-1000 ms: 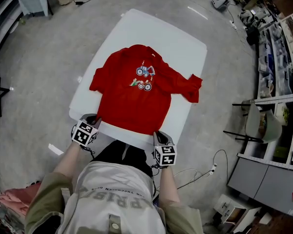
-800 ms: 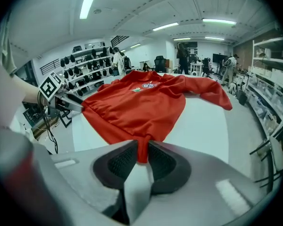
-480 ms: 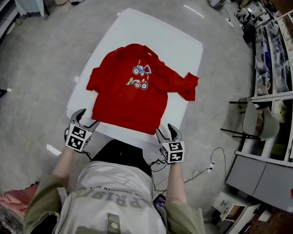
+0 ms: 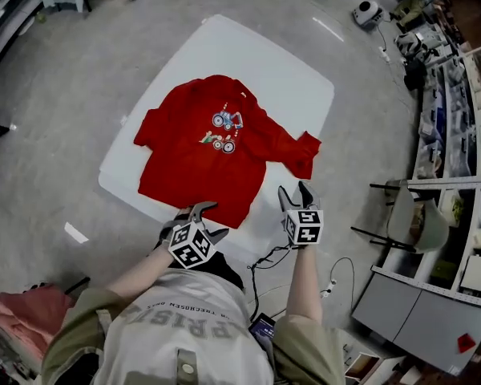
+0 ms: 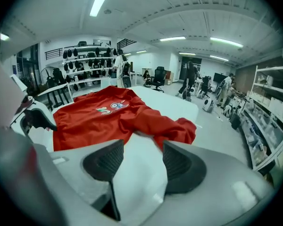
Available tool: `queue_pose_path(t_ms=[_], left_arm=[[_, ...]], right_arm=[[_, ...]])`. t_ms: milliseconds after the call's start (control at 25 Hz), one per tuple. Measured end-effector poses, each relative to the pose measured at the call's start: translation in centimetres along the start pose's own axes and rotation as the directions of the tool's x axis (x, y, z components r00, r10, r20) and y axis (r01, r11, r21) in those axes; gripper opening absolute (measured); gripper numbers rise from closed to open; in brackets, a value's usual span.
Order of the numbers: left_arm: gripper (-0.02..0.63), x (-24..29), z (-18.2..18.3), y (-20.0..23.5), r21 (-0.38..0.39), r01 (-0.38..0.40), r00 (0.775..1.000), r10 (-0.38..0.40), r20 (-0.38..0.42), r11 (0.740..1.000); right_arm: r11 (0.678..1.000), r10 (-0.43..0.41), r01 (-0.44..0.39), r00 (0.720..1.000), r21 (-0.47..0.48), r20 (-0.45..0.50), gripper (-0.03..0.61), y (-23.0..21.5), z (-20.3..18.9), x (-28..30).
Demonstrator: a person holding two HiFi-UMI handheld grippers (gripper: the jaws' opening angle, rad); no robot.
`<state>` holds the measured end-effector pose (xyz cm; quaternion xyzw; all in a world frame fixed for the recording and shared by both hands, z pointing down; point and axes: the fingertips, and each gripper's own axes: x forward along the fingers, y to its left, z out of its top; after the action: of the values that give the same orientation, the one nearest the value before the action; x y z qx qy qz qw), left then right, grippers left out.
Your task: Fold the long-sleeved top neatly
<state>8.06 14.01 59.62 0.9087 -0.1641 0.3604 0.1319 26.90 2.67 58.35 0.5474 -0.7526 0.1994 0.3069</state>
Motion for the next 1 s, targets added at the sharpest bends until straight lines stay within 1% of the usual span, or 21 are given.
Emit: queue_pose_path(t_ms=[120, 280, 400, 560, 720, 920, 1000], left_arm=[[0.319, 2.5, 0.3, -1.9, -0.012, 0.013, 0.999, -0.014, -0.033, 1.000], [0.319, 5.1, 0.5, -3.1, -0.062, 0.008, 0.997, -0.013, -0.073, 0.998], [0.319, 6.7, 0.5, -3.3, -0.087, -0.017, 0.993, 0.006, -0.116, 0.996], [0.318, 7.9, 0.1, -2.8, -0.145, -0.054, 0.986, 0.029, -0.167, 0.988], [0.285, 8.5, -0.1, -2.6, -0.179, -0.083, 0.979, 0.047, -0.198, 0.980], [0.236, 8.9, -0.3, -1.9, -0.197, -0.123, 0.974, 0.080, -0.214, 0.973], [0.233, 8.9, -0.4, -1.9, -0.203, -0.125, 0.972, 0.080, -0.220, 0.971]], right_arm=[[1.000, -0.015, 0.014, 1.000, -0.012, -0.027, 0.247, -2.7, -0.2, 1.4], [1.000, -0.018, 0.017, 0.998, -0.019, -0.052, 0.247, -5.8, -0.2, 2.8], [0.999, -0.018, 0.016, 0.998, -0.028, -0.066, 0.249, -8.0, -0.2, 4.1], [1.000, -0.005, 0.002, 0.996, -0.028, -0.089, 0.249, -10.1, -0.4, 6.0], [0.997, 0.058, -0.065, 0.989, -0.042, -0.138, 0.249, -10.5, -1.1, 7.6], [0.985, 0.158, -0.170, 0.964, -0.039, -0.213, 0.245, -10.0, -2.5, 8.9], [0.976, 0.200, -0.213, 0.954, -0.035, -0.225, 0.217, -9.8, -2.5, 8.9]])
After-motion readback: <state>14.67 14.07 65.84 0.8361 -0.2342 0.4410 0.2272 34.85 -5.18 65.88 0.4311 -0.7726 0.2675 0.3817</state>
